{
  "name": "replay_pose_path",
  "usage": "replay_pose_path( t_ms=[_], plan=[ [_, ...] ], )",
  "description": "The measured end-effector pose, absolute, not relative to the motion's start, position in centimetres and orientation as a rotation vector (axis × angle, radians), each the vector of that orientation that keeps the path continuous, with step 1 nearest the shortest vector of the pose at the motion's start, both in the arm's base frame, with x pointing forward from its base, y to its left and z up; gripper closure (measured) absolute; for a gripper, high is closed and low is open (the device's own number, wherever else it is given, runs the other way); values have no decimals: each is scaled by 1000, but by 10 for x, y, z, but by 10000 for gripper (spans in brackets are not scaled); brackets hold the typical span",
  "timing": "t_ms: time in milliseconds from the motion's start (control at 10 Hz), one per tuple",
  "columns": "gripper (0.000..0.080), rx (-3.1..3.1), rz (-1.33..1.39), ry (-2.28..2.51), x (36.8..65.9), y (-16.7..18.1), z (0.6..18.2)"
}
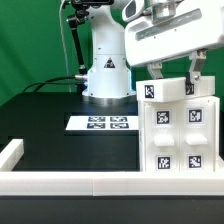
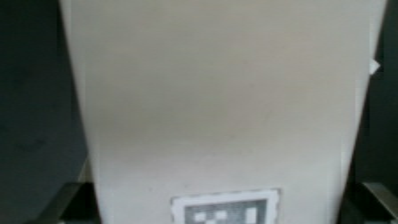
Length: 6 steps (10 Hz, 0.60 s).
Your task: Assemble cabinet
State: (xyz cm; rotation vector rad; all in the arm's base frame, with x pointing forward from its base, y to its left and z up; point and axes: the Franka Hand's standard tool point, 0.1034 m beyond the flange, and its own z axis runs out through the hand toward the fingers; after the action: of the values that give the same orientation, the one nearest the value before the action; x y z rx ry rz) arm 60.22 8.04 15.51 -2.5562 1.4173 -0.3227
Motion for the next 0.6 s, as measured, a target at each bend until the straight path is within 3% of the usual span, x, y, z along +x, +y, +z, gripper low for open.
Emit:
replay_pose_path(
  t_ms=[600],
  plan=[
    [242, -2149, -205, 1901, 598, 85, 153]
  ],
)
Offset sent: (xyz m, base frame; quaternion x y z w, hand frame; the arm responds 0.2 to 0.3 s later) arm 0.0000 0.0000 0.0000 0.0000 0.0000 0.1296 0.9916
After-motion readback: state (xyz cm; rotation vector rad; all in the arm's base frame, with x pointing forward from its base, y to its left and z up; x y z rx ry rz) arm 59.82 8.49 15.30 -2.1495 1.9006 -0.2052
